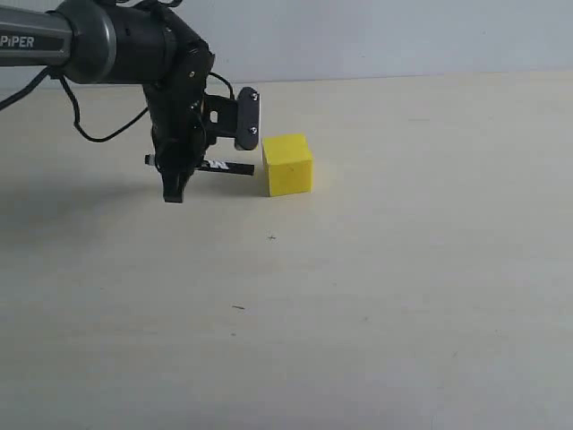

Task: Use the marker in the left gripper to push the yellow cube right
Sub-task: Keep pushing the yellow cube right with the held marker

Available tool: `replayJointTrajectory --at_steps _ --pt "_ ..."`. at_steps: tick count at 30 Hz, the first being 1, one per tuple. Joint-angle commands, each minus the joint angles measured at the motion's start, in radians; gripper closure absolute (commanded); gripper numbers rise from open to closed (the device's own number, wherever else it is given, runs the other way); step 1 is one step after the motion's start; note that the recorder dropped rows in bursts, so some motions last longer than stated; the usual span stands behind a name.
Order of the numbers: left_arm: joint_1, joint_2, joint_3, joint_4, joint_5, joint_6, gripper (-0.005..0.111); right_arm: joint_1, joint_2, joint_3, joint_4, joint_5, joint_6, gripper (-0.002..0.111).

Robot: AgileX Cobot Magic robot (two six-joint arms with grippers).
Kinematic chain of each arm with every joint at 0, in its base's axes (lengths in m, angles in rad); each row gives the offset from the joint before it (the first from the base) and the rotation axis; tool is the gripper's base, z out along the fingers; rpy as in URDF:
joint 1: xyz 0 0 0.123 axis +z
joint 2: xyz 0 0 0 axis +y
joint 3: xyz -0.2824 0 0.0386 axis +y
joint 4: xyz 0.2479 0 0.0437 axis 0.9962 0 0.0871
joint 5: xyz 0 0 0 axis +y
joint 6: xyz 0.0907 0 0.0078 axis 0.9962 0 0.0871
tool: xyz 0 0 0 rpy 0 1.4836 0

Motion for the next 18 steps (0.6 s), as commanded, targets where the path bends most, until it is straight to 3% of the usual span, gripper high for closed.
replayJointTrajectory --at_steps 1,6,9,11,18 --pt "0.053 -0.003 -0.005 0.006 0.037 -0.03 0.107 -0.002 -0.005 0.004 -0.001 -0.004 -0.005 0.108" --pt "0.052 0.008 -0.005 -0.02 -0.035 -0.025 0.107 -0.002 -0.005 0.004 -0.001 -0.004 -0.005 0.108" --pt "-0.024 0.055 -0.005 -0.028 -0.18 -0.018 0.107 -0.002 -0.005 0.004 -0.001 -0.004 -0.005 0.108" --pt "-0.059 0.061 -0.005 -0.025 -0.204 -0.018 0.107 -0.002 -0.005 0.004 -0.001 -0.004 -0.005 0.108" --pt "0.023 0.054 -0.005 0.053 -0.094 -0.127 0.107 -0.002 -0.005 0.004 -0.001 -0.004 -0.005 0.108"
